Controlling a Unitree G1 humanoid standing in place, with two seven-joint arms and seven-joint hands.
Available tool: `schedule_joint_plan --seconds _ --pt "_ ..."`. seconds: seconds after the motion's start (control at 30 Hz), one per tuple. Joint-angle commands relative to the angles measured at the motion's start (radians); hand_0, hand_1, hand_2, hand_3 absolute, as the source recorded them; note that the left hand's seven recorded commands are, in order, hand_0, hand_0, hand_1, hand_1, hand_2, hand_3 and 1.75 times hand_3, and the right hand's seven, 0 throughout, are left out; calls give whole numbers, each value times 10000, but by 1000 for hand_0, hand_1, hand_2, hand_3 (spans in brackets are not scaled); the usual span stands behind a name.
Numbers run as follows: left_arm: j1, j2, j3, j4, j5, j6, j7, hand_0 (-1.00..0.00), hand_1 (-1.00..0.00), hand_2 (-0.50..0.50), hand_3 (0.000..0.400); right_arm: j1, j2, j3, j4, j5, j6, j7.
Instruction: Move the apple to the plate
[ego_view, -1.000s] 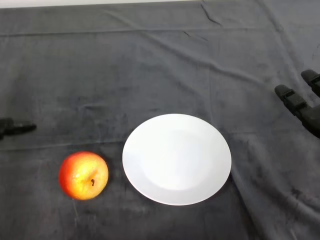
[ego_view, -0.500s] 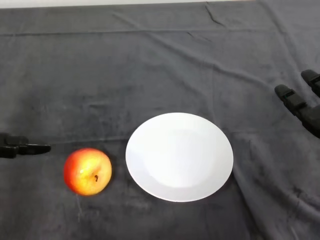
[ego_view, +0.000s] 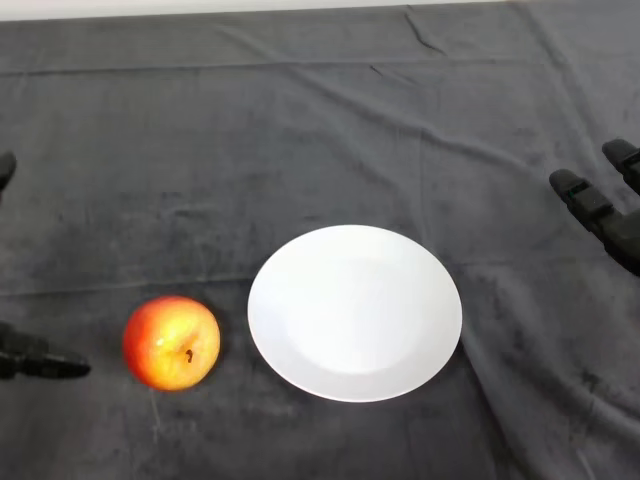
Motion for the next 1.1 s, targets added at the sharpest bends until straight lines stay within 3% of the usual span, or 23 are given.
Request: schedule_joint_plan --seconds 0.03,0.47,1.1 --pt "339 743 -285 -713 165 48 -197 0 0 0 0 -161 -190 -188 -446 -68 6 43" --pt "329 1037 -1514 -854 746 -82 -1002 0 0 0 0 -168 -197 -190 -430 -58 12 45" --pt "-996 83 -2893 679 1412 -694 -1029 0 0 0 0 -166 -195 -187 -433 -52 12 43"
